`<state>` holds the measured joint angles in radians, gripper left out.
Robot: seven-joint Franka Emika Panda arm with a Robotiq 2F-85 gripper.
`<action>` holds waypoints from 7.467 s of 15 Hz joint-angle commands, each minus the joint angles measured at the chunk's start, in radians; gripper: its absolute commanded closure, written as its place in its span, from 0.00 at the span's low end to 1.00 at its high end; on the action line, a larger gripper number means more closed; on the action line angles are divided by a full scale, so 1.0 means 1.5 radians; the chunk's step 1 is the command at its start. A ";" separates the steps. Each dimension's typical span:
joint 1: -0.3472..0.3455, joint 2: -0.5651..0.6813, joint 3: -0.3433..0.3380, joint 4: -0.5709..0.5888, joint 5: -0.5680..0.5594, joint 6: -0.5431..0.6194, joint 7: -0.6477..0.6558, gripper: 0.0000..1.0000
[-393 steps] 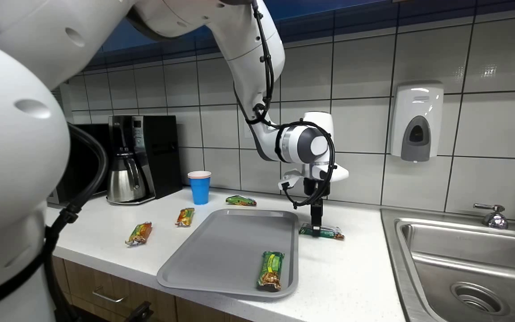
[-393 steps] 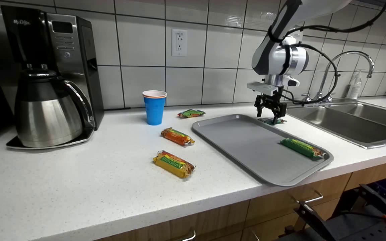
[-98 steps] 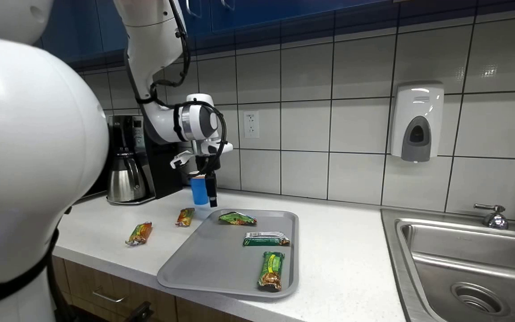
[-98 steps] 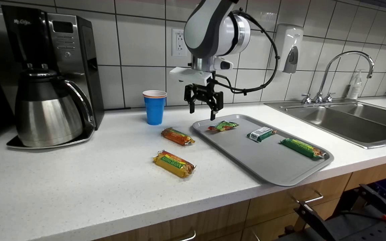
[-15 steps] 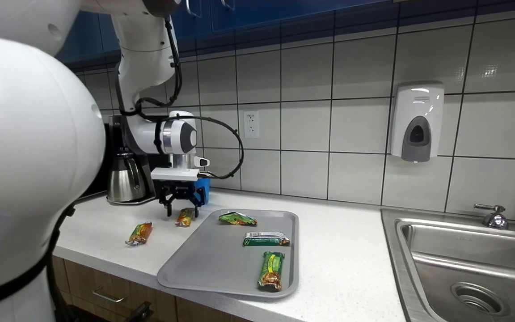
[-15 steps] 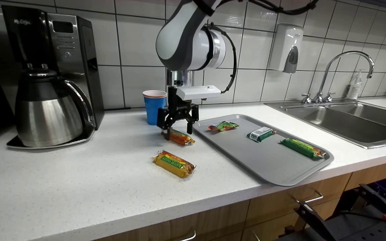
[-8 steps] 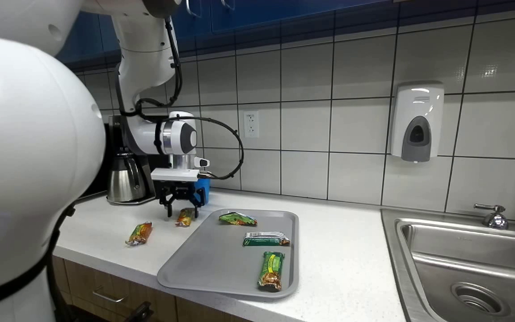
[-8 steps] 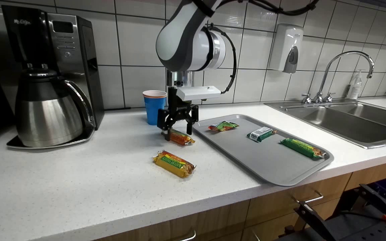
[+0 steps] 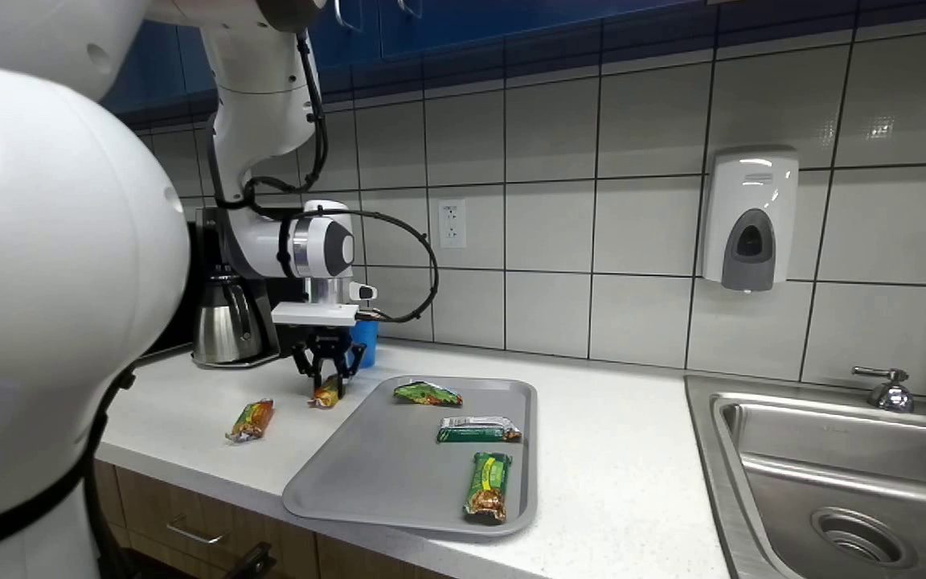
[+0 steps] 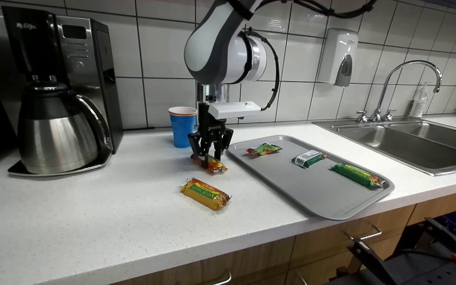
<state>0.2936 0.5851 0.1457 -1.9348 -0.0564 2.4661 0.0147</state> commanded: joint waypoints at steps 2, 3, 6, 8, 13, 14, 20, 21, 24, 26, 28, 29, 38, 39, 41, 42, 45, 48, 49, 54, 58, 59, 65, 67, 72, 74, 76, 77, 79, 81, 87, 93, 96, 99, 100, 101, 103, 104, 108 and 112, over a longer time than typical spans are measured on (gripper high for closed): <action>-0.011 -0.021 0.008 -0.014 -0.009 0.004 -0.017 0.82; -0.013 -0.026 0.010 -0.018 -0.008 0.005 -0.023 0.82; -0.016 -0.054 0.013 -0.043 -0.009 0.010 -0.036 0.82; -0.014 -0.072 0.011 -0.060 -0.011 0.014 -0.036 0.82; -0.014 -0.120 0.011 -0.116 -0.005 0.028 -0.021 0.82; -0.015 -0.129 0.009 -0.127 -0.005 0.031 -0.018 0.82; -0.039 -0.172 0.003 -0.183 -0.006 0.036 -0.032 0.82; -0.046 -0.178 0.003 -0.190 -0.004 0.036 -0.036 0.82; -0.060 -0.190 -0.006 -0.206 -0.008 0.045 -0.027 0.82; -0.066 -0.194 -0.012 -0.214 -0.008 0.047 -0.018 0.82; -0.069 -0.198 -0.016 -0.223 -0.008 0.050 -0.010 0.82; -0.069 -0.201 -0.018 -0.231 -0.011 0.055 -0.006 0.82; -0.077 -0.234 -0.035 -0.298 -0.018 0.083 -0.007 0.82; -0.079 -0.237 -0.040 -0.303 -0.019 0.083 -0.008 0.82; -0.083 -0.239 -0.047 -0.308 -0.022 0.085 -0.006 0.82; -0.086 -0.238 -0.052 -0.309 -0.028 0.086 -0.005 0.82; -0.092 -0.228 -0.061 -0.302 -0.036 0.078 -0.005 0.82; -0.094 -0.215 -0.067 -0.296 -0.044 0.077 -0.005 0.82; -0.093 -0.212 -0.069 -0.295 -0.045 0.076 -0.003 0.82; -0.091 -0.185 -0.072 -0.287 -0.050 0.071 0.001 0.82; -0.089 -0.167 -0.077 -0.280 -0.056 0.068 0.007 0.82; -0.089 -0.171 -0.076 -0.281 -0.055 0.067 0.006 0.32; -0.077 -0.222 -0.072 -0.315 -0.070 0.079 0.016 0.00; -0.072 -0.243 -0.069 -0.323 -0.074 0.081 0.023 0.00; -0.062 -0.285 -0.051 -0.333 -0.080 0.084 0.037 0.00; -0.057 -0.294 -0.041 -0.335 -0.086 0.083 0.040 0.00; -0.050 -0.299 -0.029 -0.336 -0.089 0.084 0.040 0.00; -0.047 -0.301 -0.024 -0.335 -0.089 0.082 0.038 0.00; -0.041 -0.301 -0.011 -0.334 -0.086 0.084 0.032 0.00; -0.034 -0.298 0.001 -0.333 -0.083 0.087 0.028 0.00; -0.021 -0.297 0.032 -0.335 -0.064 0.089 0.018 0.00; -0.014 -0.292 0.063 -0.349 -0.025 0.106 0.017 0.00; -0.004 -0.286 0.073 -0.356 -0.022 0.119 0.022 0.00; 0.005 -0.275 0.079 -0.356 -0.026 0.127 0.024 0.00; 0.008 -0.271 0.080 -0.355 -0.029 0.128 0.024 0.00; 0.012 -0.266 0.081 -0.352 -0.030 0.128 0.024 0.00; 0.020 -0.254 0.081 -0.347 -0.036 0.129 0.029 0.00; 0.025 -0.248 0.080 -0.344 -0.040 0.130 0.034 0.00; 0.039 -0.224 0.075 -0.334 -0.051 0.140 0.044 0.00; 0.049 -0.205 0.072 -0.320 -0.055 0.148 0.054 0.00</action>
<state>0.3513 0.2544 0.2588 -2.4419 -0.1131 2.6774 0.0505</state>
